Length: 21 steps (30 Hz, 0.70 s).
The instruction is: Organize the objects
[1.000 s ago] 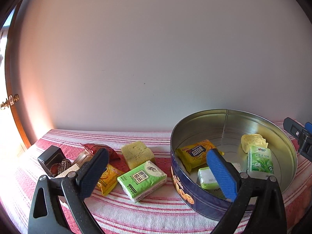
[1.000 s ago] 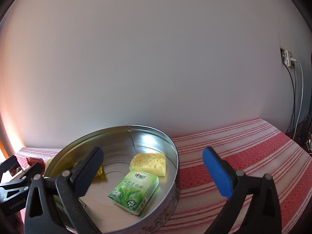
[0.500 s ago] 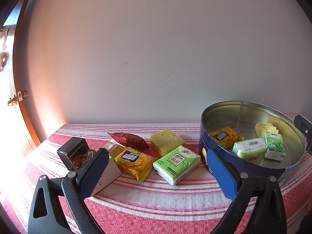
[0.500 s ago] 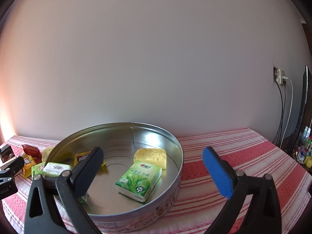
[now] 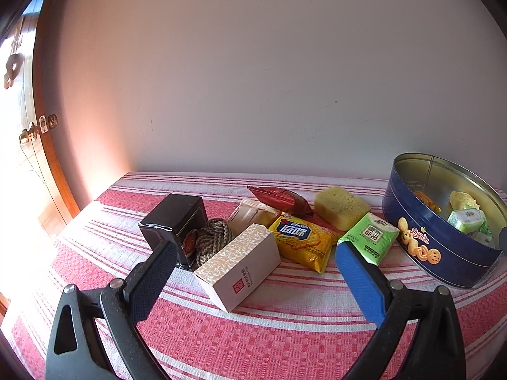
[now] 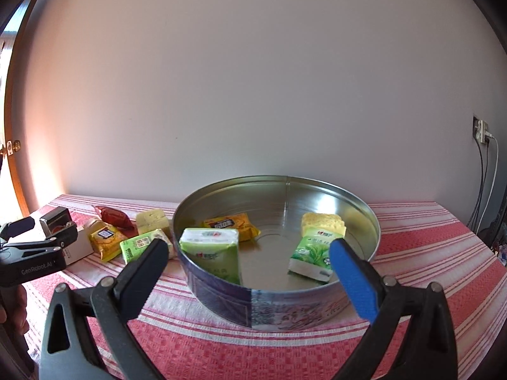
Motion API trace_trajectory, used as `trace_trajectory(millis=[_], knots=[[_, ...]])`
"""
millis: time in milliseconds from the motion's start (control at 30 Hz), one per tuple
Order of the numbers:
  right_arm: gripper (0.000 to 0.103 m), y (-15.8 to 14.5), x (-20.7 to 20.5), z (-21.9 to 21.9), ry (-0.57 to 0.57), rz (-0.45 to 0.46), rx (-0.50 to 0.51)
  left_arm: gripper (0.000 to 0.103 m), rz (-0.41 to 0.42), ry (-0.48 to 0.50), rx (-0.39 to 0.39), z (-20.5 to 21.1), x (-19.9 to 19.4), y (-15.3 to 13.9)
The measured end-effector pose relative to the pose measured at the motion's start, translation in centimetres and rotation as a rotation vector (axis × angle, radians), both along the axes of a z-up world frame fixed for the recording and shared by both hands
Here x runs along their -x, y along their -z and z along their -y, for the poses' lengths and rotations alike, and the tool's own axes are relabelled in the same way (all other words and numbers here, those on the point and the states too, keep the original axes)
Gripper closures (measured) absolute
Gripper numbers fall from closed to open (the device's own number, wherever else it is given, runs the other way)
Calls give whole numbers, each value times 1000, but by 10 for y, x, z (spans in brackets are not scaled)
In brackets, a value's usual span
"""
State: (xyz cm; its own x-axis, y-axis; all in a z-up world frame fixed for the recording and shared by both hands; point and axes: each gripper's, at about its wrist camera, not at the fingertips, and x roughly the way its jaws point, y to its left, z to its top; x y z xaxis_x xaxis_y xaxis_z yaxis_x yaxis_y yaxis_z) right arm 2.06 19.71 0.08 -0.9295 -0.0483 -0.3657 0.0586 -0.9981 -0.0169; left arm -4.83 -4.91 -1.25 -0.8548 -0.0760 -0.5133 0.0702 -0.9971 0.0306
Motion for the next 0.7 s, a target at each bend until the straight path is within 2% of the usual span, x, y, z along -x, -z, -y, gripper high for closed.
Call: trace_trajectory(millis=[200, 367, 500, 567, 600, 633, 667, 700], knots=[[0, 6, 8, 43, -91, 90, 59, 1, 84, -25, -77, 34, 14, 9], [0, 16, 19, 77, -168, 199, 122, 1, 222, 10, -122, 39, 40, 27], [1, 23, 26, 91, -195, 258, 170, 2, 273, 55, -142, 32, 61, 34], [1, 27, 33, 95, -199, 280, 199, 10, 297, 66, -153, 32, 68, 38], [1, 28, 36, 95, -201, 293, 213, 22, 306, 60, -163, 35, 68, 39], [1, 30, 38, 95, -199, 304, 228, 40, 310, 61, -184, 38, 68, 40], [1, 32, 41, 95, -194, 314, 243, 48, 312, 74, -208, 40, 68, 41], [1, 34, 44, 94, -192, 326, 260, 62, 309, 84, -216, 41, 67, 41]])
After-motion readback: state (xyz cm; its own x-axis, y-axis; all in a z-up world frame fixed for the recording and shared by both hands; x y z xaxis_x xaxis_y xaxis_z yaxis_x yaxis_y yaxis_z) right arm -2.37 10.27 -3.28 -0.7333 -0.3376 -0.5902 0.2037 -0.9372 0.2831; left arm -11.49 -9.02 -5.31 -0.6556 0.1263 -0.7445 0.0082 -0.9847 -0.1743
